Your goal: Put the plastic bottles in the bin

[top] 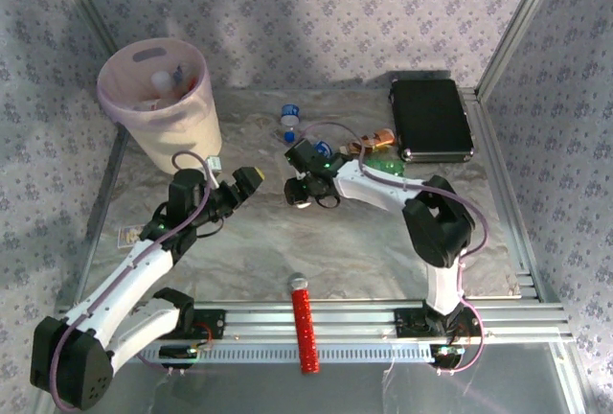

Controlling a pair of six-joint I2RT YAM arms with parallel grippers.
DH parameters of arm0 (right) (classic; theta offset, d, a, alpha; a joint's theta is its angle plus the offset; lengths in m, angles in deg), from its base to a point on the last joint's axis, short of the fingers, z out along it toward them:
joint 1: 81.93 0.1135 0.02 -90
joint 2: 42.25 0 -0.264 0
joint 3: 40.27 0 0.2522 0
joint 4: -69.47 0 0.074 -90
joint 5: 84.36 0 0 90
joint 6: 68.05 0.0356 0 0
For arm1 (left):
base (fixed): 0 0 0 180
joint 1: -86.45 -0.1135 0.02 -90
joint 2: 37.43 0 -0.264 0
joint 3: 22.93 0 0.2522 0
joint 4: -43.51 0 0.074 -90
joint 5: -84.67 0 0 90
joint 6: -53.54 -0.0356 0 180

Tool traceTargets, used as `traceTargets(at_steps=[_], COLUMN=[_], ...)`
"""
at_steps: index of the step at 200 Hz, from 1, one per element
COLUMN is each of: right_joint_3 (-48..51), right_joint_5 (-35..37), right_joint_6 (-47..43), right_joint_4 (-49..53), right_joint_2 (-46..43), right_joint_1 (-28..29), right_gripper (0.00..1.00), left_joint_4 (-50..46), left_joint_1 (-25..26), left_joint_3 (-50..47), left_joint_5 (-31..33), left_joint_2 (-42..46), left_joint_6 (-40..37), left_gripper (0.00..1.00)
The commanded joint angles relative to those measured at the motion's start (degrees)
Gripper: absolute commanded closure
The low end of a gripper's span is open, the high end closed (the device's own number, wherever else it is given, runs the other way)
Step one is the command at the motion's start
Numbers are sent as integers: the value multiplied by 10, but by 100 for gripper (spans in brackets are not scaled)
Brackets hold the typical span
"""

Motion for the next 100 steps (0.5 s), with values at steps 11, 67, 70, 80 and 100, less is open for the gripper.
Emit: traceTargets(at_steps=[11, 67, 70, 80, 100], right_joint_3=[72, 158, 159, 160, 162], right_joint_5=[-52, -94, -93, -95, -100], right_joint_6=[-1, 32, 32, 30, 28], right_joint_4=[-61, -145, -148, -150, -161], right_joint_2=[-81, -174, -176, -183, -196], right_joint_1=[7, 35, 36, 42, 50], right_gripper=[65, 65, 65, 65, 65], left_joint_4=[105, 135, 136, 141, 147], left_joint_1=[0, 23, 25, 32, 43], left_joint_3=[-19, -20, -20, -19, -17], left_joint_5=[-19, -12, -11, -9, -4], left_joint_2=[7, -17, -20, -26, -38], left_joint_6=[76, 86, 86, 85, 83], left_gripper=[0, 0, 0, 0, 0])
